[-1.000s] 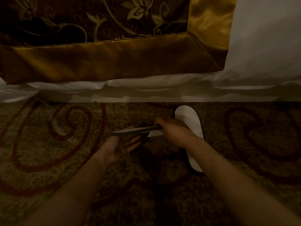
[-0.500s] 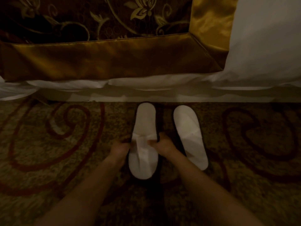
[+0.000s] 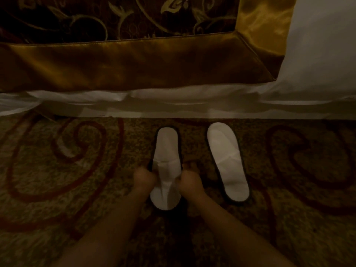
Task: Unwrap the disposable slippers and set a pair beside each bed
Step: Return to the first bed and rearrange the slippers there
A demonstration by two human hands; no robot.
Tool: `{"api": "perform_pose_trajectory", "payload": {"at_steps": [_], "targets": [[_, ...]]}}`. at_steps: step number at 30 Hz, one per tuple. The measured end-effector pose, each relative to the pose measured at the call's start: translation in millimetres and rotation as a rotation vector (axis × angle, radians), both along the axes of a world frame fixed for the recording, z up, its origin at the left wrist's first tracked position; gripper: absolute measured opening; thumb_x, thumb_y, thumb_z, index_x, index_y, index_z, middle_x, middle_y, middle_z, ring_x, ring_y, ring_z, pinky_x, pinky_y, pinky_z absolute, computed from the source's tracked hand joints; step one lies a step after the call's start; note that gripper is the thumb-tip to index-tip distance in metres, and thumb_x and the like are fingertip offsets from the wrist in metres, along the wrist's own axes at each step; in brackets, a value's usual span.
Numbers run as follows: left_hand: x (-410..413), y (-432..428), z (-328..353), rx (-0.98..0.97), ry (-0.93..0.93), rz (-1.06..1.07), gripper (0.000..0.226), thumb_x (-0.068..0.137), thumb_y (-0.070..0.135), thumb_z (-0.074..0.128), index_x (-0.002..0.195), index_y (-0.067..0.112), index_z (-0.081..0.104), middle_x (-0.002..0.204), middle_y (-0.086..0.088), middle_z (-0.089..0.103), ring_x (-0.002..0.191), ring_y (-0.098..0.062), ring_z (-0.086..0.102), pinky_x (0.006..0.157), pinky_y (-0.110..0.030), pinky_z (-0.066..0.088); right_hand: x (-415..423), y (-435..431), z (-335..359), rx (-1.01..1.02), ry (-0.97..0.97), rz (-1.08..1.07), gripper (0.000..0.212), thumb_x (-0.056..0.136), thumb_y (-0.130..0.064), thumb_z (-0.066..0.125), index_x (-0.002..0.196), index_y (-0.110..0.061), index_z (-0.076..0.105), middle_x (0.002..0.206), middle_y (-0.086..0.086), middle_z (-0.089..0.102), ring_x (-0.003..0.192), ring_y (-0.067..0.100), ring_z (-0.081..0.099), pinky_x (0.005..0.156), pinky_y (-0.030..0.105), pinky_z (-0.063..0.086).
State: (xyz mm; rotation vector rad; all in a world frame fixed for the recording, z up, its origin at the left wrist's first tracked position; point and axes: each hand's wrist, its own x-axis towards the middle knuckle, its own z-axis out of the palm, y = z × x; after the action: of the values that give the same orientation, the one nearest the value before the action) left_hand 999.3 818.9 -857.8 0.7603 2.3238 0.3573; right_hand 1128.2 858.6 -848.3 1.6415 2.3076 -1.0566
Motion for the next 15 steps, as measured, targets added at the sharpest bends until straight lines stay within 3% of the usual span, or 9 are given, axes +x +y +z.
{"api": "perform_pose_trajectory", "payload": {"at_steps": [4,7,9,12,15], "targets": [[1,0,-5,-0.007,0.084,-0.015,0.033,0.095,0.019,0.048,0.116,-0.005,0.058,0.12,-0.023,0.06,0.114,-0.034,0.054,0.1,-0.03,0.035,9,7,3,0.004,0.034,0.022,0.058,0.094,-0.028,0.046,0.143,-0.004,0.027,0.147,0.02,0.03,0.137,0.031,0.026,0.112,0.033,0.025],[-4,1,-6,0.002,0.179,-0.107,0.037,0.097,0.023,0.042,0.123,0.0,0.055,0.127,-0.018,0.057,0.122,-0.029,0.05,0.105,-0.028,0.029,31,26,7,0.304,-0.065,-0.096,0.064,0.095,-0.039,0.042,0.144,-0.002,0.023,0.148,0.023,0.029,0.134,0.035,0.03,0.113,0.039,0.023],[-7,4,-3,0.026,0.242,-0.139,0.043,0.097,0.026,0.03,0.119,0.002,0.057,0.124,-0.017,0.058,0.121,-0.029,0.049,0.104,-0.028,0.028,54,43,11,0.414,-0.228,-0.166,0.08,0.091,-0.048,0.045,0.146,0.001,0.013,0.149,0.024,0.026,0.136,0.036,0.028,0.114,0.042,0.02],[-1,16,8,0.131,0.264,-0.165,0.038,0.096,0.018,0.034,0.126,0.003,0.053,0.129,-0.015,0.055,0.123,-0.029,0.048,0.103,-0.029,0.029,83,59,12,0.218,-0.372,-0.293,0.108,0.078,-0.063,0.056,0.147,-0.002,-0.002,0.152,0.023,0.016,0.138,0.036,0.022,0.116,0.043,0.018],[12,29,20,0.294,0.206,-0.172,0.037,0.095,0.013,0.043,0.131,0.005,0.049,0.13,-0.017,0.055,0.117,-0.032,0.051,0.096,-0.033,0.04,96,57,7,0.072,-0.376,-0.304,0.117,0.073,-0.064,0.061,0.147,-0.003,-0.006,0.153,0.023,0.012,0.139,0.038,0.018,0.117,0.042,0.016]]}}
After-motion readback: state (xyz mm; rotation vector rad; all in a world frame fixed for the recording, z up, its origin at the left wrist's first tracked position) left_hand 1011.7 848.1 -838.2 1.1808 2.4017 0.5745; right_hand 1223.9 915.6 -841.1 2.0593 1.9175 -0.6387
